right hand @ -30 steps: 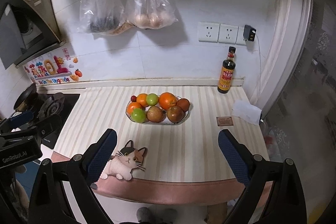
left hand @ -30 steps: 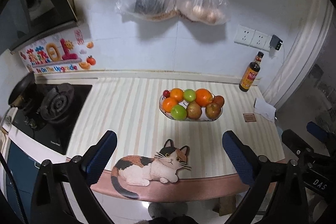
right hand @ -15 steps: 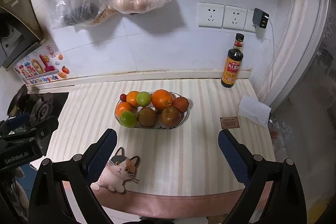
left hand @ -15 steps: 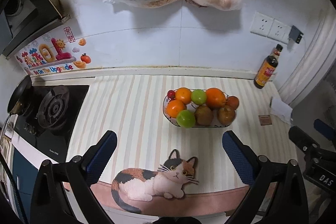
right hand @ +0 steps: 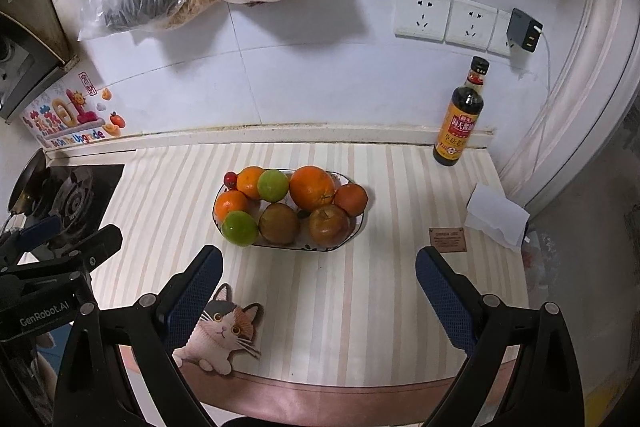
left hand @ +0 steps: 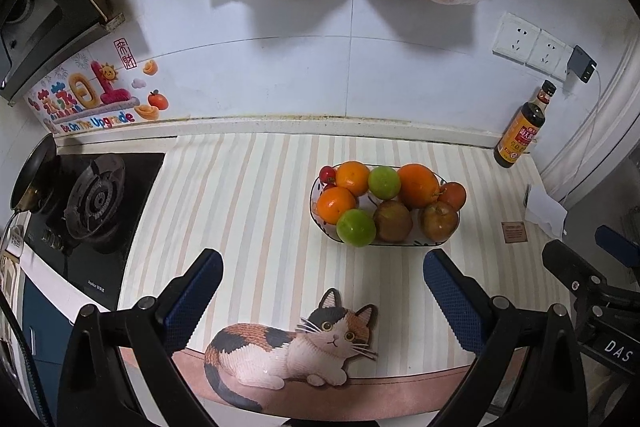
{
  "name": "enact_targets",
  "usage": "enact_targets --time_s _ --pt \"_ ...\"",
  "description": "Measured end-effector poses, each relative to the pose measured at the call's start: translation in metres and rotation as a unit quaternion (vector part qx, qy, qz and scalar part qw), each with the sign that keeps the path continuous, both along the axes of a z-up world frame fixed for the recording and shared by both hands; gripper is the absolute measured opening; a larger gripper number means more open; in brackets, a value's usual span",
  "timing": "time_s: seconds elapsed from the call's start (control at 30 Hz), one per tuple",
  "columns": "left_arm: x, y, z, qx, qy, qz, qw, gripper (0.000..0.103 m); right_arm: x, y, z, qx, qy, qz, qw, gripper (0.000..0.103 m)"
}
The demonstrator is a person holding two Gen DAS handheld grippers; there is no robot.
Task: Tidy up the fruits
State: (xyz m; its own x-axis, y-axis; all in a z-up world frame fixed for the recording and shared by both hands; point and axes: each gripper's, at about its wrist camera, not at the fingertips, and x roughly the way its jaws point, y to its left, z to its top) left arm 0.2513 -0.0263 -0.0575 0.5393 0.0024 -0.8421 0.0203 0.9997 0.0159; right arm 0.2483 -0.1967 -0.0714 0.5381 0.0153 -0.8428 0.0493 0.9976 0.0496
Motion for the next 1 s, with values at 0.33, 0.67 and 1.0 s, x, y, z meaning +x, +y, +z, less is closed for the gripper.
enact_targets --time_s 0.33,0.67,1.0 --pt "0.001 0.001 -0.001 0.002 0.000 -0.001 1.0000 0.103 0.005 -0.001 -0.005 0.004 0.008 0.002 1.000 0.099" --pt "-0.003 0.003 0.003 -0.003 -0.002 0.001 1.0000 0.103 0.003 -0.001 -0.009 0.005 0.017 0.001 1.000 0.099" --pt "-0.006 0.005 0.003 -0.005 -0.001 0.000 1.0000 0.103 0.002 -0.001 -0.010 0.004 0.018 0.005 1.000 0.099"
